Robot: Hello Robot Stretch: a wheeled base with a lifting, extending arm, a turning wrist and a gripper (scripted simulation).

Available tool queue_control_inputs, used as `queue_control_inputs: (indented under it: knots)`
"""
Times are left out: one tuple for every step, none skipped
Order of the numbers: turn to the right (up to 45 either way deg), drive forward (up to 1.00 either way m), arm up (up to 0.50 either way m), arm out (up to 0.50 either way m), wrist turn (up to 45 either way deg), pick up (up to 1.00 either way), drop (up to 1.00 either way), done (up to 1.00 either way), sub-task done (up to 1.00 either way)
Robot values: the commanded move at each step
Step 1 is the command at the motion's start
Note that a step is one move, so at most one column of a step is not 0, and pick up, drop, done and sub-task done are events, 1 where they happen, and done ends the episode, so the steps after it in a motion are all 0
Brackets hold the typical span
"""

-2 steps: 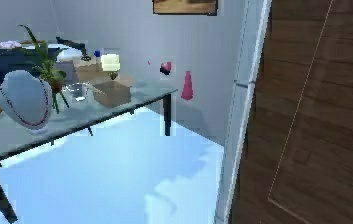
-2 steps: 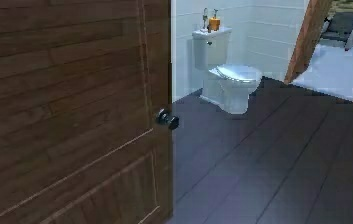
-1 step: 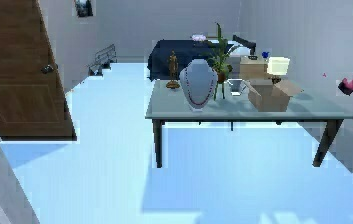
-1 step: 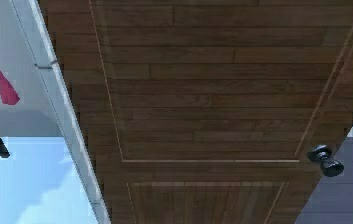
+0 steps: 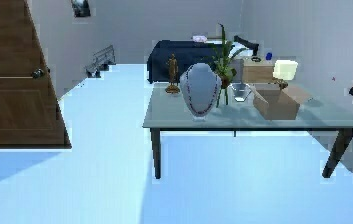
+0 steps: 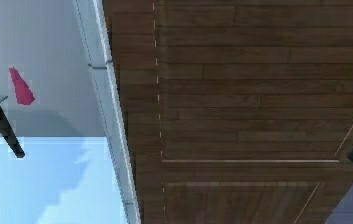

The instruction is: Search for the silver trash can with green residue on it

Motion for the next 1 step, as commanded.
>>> queue_control_inputs:
  knots:
    - [0.0, 0.30, 0.00, 0.00, 0.0, 0.00, 0.00, 0.00, 0.00]
